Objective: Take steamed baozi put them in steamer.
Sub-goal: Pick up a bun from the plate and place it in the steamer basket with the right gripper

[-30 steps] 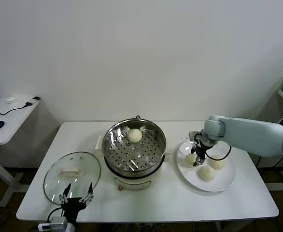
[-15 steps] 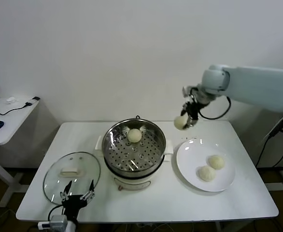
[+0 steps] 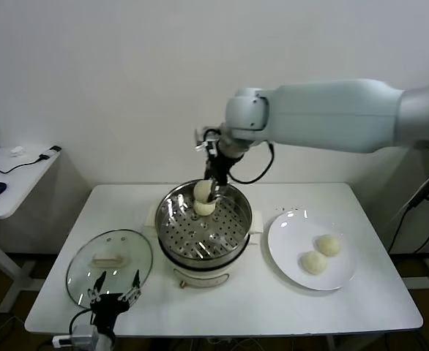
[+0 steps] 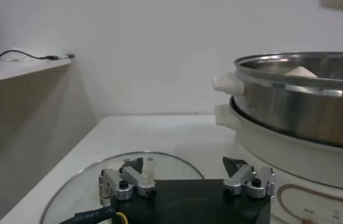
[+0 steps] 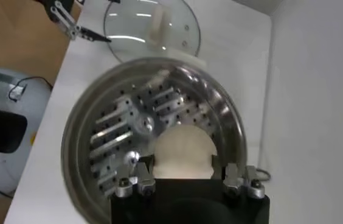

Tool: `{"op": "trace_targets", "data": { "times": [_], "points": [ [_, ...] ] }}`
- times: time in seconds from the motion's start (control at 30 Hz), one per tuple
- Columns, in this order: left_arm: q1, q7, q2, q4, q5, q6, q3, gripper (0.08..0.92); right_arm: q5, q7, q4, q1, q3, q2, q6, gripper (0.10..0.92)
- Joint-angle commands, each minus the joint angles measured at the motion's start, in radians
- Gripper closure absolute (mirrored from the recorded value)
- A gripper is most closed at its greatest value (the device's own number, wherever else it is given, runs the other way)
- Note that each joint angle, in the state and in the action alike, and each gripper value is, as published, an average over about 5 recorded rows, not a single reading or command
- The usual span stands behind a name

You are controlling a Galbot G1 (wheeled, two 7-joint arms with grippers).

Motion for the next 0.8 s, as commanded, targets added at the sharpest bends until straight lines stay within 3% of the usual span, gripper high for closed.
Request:
{"op": "trace_targets", "data": {
  "times": [0.03, 0.63, 0.8],
  "points": [
    [-0.001, 0.0, 0.0, 0.005, -0.001, -0.001, 0.0, 0.177, 0.008, 0.064, -0.08, -0.152, 0.025, 0.128, -0.045, 0.389],
    [-0.004, -0.002, 0.005, 0.023, 0.001, -0.005, 0.0, 0.177, -0.103, 0.067, -0.252, -0.311, 0.06, 0.175, -0.035, 0.385],
    [-0.001, -0.002, 0.004, 0.019, 0.004, -0.004, 0.001, 0.177, -0.107, 0.054, -0.24, -0.298, 0.062, 0.163, -0.018, 0.31]
  ]
}}
